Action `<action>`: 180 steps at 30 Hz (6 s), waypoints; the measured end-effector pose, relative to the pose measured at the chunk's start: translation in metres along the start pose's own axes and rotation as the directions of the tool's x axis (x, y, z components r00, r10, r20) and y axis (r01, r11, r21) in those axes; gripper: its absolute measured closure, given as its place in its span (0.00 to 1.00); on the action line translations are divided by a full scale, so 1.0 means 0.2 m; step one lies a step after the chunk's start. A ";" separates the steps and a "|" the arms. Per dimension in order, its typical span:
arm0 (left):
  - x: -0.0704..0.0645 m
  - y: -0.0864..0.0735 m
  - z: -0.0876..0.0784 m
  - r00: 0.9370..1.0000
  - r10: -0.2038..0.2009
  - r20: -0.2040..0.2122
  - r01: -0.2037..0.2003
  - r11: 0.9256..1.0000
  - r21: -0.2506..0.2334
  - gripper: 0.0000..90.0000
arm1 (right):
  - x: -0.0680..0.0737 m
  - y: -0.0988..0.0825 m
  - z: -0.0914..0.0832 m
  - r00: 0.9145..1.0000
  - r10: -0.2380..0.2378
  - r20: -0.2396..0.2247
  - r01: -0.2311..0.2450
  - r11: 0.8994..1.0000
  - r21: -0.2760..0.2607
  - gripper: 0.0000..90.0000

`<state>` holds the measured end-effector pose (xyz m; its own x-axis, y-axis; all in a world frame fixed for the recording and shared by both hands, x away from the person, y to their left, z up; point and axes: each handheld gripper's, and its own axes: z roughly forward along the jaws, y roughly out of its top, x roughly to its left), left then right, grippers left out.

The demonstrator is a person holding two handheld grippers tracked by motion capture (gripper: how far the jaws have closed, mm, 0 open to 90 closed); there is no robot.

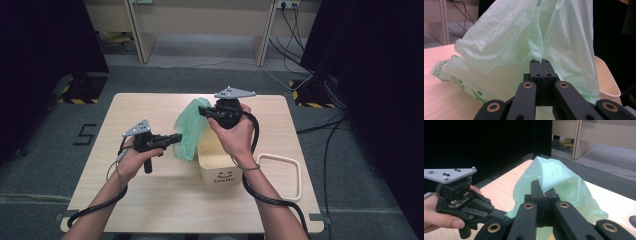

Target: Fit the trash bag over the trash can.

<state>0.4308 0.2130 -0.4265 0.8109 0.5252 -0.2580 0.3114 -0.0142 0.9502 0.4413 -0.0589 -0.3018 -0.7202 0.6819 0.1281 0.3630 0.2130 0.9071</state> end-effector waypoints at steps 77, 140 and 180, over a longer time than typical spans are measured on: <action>-0.38 0.26 0.37 0.991 0.103 0.088 -0.098 0.993 -0.064 1.00 | -0.26 0.14 -0.33 0.991 0.005 0.135 0.010 0.994 -0.105 1.00; -0.10 0.18 0.22 0.994 -0.002 -0.111 0.011 0.997 0.080 0.54 | -0.39 -0.19 -0.43 0.967 -0.018 0.256 -0.005 0.996 0.086 0.57; -0.09 0.04 0.18 0.989 -0.094 0.114 0.066 0.971 0.229 0.63 | -0.40 -0.27 -0.31 0.975 -0.012 0.222 -0.030 0.982 0.184 0.76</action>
<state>0.4360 0.1730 -0.4208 0.8292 0.4233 -0.3649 0.4697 -0.1739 0.8655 0.4432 -0.1690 -0.3363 -0.5749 0.8178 0.0252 0.4871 0.3173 0.8137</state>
